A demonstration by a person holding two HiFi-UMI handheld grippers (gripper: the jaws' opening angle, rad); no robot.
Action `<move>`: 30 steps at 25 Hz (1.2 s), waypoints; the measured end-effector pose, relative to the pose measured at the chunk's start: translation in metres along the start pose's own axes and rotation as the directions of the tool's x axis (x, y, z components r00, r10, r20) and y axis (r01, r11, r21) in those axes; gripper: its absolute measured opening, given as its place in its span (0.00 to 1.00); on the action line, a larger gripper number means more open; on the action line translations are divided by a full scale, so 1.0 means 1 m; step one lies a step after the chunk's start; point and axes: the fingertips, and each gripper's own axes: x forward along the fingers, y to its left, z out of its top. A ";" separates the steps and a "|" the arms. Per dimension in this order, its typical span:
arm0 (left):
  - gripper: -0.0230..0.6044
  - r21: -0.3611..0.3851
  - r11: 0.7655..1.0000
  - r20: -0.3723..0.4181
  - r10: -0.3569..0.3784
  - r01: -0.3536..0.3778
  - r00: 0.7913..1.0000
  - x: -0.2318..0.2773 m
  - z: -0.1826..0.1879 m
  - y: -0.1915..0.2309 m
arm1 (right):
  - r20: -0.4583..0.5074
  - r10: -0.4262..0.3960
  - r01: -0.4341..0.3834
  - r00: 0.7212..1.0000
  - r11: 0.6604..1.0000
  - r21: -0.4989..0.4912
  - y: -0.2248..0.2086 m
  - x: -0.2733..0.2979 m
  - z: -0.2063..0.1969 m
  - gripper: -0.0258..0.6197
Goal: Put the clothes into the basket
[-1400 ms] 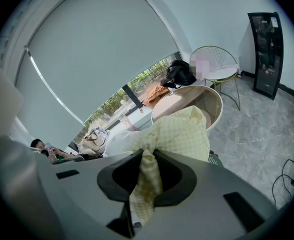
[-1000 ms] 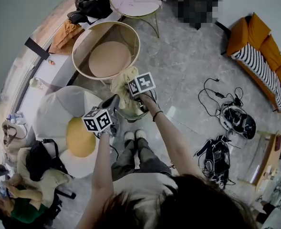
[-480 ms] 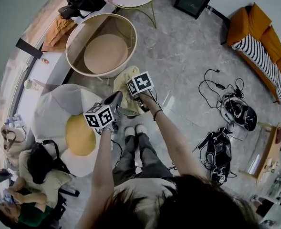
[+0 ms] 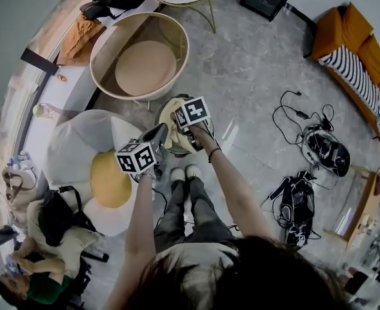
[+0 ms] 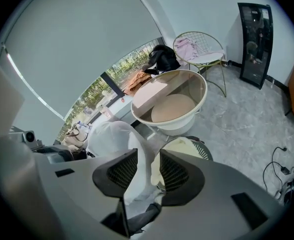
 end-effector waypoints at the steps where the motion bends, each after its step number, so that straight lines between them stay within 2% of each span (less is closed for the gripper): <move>1: 0.05 -0.002 1.000 -0.004 0.001 -0.001 1.000 0.000 -0.002 0.001 | -0.003 -0.003 0.003 1.000 1.000 -0.002 0.000 0.002 -0.002 0.23; 15: 0.05 -0.007 1.000 -0.034 -0.003 0.003 0.999 0.007 -0.015 0.002 | -0.001 -0.003 0.003 1.000 0.998 0.056 -0.009 0.005 -0.014 0.23; 25: 0.05 -0.006 1.000 -0.030 -0.011 0.011 0.999 0.000 -0.016 -0.008 | 0.027 0.008 -0.010 1.000 0.999 0.051 0.000 -0.015 -0.016 0.11; 30: 0.05 -0.005 1.000 -0.021 -0.018 0.018 1.000 -0.006 -0.016 -0.018 | 0.078 0.045 -0.051 0.996 0.995 0.080 0.009 -0.033 -0.019 0.08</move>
